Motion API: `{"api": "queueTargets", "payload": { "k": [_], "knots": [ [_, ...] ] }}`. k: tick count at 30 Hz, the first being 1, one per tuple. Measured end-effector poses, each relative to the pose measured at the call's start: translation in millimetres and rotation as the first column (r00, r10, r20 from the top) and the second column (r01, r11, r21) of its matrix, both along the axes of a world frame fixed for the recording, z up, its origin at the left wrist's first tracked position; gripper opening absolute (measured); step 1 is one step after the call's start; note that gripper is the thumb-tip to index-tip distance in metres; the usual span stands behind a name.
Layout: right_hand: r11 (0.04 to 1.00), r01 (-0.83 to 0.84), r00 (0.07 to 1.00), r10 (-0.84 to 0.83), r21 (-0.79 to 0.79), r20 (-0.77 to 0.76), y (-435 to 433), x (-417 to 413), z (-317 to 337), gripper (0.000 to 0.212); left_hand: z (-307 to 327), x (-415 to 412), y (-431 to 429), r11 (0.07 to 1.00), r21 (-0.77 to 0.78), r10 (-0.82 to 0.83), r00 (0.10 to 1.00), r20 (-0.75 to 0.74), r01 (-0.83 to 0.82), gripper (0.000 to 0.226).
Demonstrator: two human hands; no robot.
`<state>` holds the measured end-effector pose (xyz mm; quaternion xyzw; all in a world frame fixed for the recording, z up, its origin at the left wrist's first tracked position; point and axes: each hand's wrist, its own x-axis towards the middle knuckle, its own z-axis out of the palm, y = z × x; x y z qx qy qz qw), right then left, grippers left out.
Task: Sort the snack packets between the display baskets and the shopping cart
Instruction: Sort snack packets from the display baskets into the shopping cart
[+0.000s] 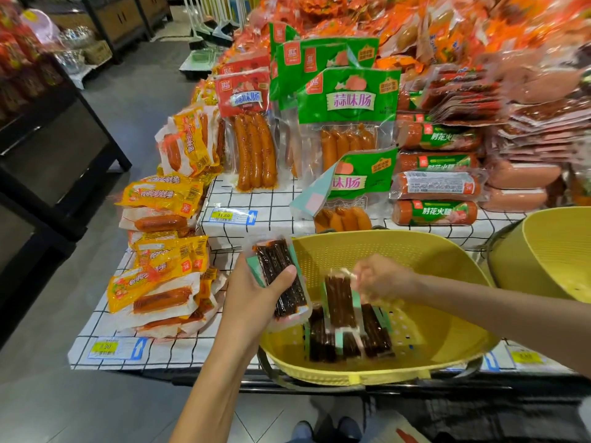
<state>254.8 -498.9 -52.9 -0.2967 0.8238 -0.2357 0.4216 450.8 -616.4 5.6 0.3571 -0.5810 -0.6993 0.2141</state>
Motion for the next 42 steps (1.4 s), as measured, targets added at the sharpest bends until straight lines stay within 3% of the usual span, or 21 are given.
{"api": "queueTargets", "payload": {
  "k": [5, 8, 10, 14, 18, 21, 23, 26, 28, 31, 33, 35, 37, 39, 42],
  "knots": [
    [0.883, -0.097, 0.992, 0.123, -0.459, 0.026, 14, -6, 40, 0.013, 1, -3, 2, 0.998, -0.050, 0.028, 0.999, 0.019, -0.027, 0.040],
    [0.780, 0.011, 0.973, 0.135, -0.625, 0.186, 14, -1, 60, 0.006, 2, -3, 5, 0.997, -0.073, 0.020, 1.000, 0.015, -0.018, 0.032],
    [0.762, 0.118, 0.936, 0.129, -0.636, 0.328, 9, 8, 66, 0.012, 3, -1, 6, 1.000, -0.005, -0.017, 1.000, -0.017, 0.017, 0.026],
    [0.817, 0.231, 0.912, 0.007, -0.528, 0.409, -15, 37, 62, 0.012, 7, -1, 9, 0.984, 0.117, -0.130, 0.990, -0.059, 0.136, 0.046],
    [0.815, 0.335, 0.891, -0.110, -0.472, 0.441, -29, 45, 49, 0.012, 6, 1, 11, 0.997, 0.027, -0.072, 0.997, 0.015, 0.072, 0.043],
    [0.936, 0.262, 0.935, -0.184, -0.237, 0.304, -23, 33, 22, 0.015, 6, 5, 9, 1.000, 0.021, 0.014, 1.000, 0.001, -0.014, 0.037],
    [0.996, 0.078, 0.983, -0.083, 0.037, 0.163, -16, 31, -2, 0.029, 8, 7, 7, 0.999, 0.021, 0.041, 0.999, -0.031, -0.040, 0.037],
    [0.884, -0.312, 0.937, 0.346, 0.349, -0.038, -13, 38, -32, 0.057, 9, 7, 6, 0.997, 0.043, 0.068, 0.997, -0.043, -0.066, 0.039],
    [0.841, -0.365, 0.893, 0.437, 0.399, -0.105, -17, 44, -44, 0.071, 8, 7, 5, 0.996, 0.048, 0.074, 0.996, -0.043, -0.072, 0.038],
    [0.864, -0.305, 0.872, 0.423, 0.402, -0.247, -20, 47, -58, 0.078, 8, 7, 5, 0.996, 0.049, 0.073, 0.996, -0.046, -0.071, 0.038],
    [0.875, -0.299, 0.881, 0.406, 0.381, -0.243, -19, 47, -59, 0.070, 7, 7, 5, 0.995, 0.062, 0.076, 0.996, -0.054, -0.072, 0.038],
    [0.897, -0.293, 0.904, 0.372, 0.331, -0.211, -20, 43, -50, 0.046, 7, 8, 4, 0.995, 0.058, 0.084, 0.995, -0.053, -0.081, 0.036],
    [0.956, -0.197, 0.957, 0.236, 0.219, -0.168, -19, 31, -34, 0.020, 7, 8, 4, 0.995, 0.047, 0.087, 0.995, -0.045, -0.085, 0.036],
    [0.994, -0.095, 0.994, 0.098, 0.055, -0.052, -13, 15, -8, 0.009, 8, 7, 3, 0.995, 0.052, 0.088, 0.996, -0.026, -0.086, 0.038],
    [0.956, -0.023, 0.959, 0.104, -0.291, 0.265, 3, -6, 36, 0.011, 8, 6, 4, 0.997, 0.041, 0.065, 0.998, 0.022, -0.066, 0.039]
  ]
}}
